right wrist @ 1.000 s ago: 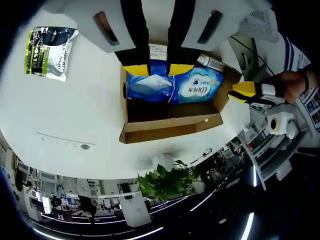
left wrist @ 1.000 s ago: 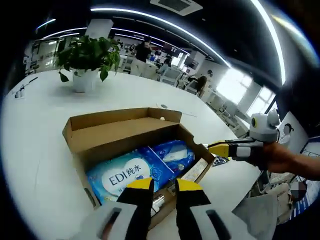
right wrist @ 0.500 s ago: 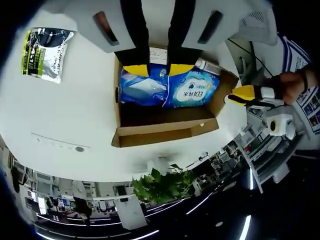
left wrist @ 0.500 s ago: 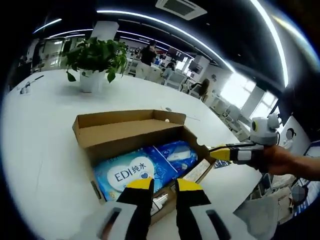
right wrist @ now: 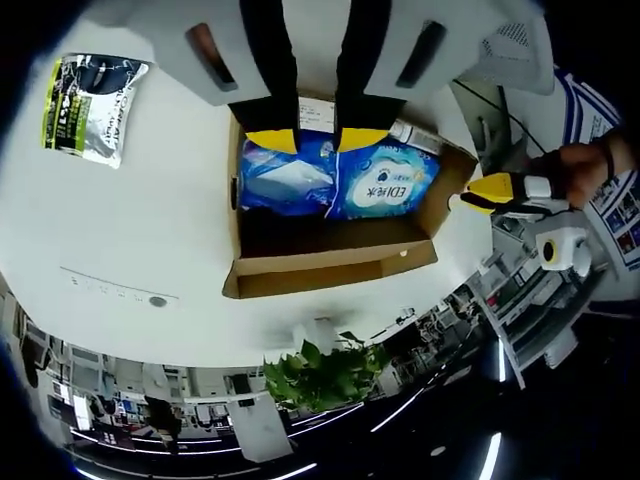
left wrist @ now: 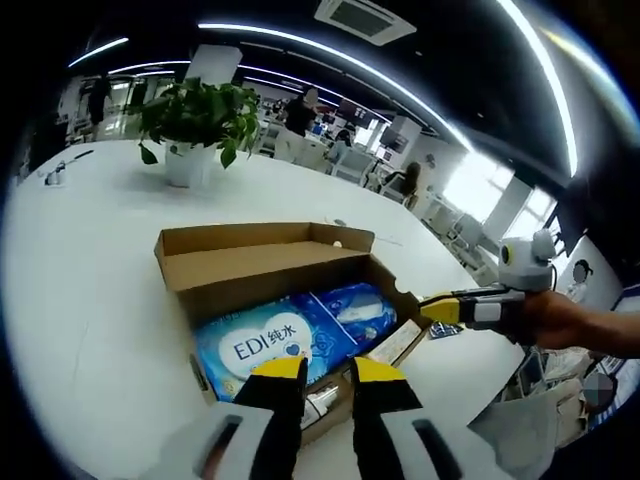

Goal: Operate the shoe box by opening the lid, removing the specified soft item, and placing it in the target area until the item is outside and the box remains undamaged.

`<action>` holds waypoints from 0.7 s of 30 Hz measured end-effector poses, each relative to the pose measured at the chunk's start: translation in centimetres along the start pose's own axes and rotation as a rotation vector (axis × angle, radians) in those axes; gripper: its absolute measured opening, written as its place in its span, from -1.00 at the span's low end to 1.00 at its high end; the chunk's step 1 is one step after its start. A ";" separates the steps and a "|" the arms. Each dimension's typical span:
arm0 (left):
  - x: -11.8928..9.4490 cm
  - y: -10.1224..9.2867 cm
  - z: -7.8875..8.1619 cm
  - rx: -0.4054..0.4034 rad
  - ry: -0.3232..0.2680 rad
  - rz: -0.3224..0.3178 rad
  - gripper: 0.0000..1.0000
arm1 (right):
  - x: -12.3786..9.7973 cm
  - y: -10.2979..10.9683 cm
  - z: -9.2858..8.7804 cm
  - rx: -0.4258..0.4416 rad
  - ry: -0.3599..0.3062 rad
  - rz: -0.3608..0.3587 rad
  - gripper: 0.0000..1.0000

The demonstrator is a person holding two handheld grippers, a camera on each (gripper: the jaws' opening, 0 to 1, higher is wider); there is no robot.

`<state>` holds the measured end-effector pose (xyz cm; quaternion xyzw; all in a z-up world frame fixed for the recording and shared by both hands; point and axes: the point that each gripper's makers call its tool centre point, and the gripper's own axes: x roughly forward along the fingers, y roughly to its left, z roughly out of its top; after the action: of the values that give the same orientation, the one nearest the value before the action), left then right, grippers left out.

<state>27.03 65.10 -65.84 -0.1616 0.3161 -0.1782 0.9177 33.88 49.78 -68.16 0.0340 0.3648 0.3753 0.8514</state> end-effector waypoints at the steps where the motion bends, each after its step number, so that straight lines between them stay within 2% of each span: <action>1: -0.1 0.0 0.0 0.000 -0.001 0.002 -0.66 | 0.1 0.1 0.0 0.000 0.001 0.002 -0.77; 16: -1.7 1.1 0.5 -0.013 -0.025 0.025 -0.62 | 3.3 2.0 1.1 -0.008 0.021 0.049 -0.77; 21: -2.3 1.2 0.3 -0.028 -0.033 0.031 -0.62 | 5.5 2.9 1.7 -0.010 0.037 0.067 -0.77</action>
<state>25.80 67.24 -64.92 -0.1724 0.3056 -0.1569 0.9232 35.65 55.86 -69.25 0.0351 0.3772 0.4061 0.8316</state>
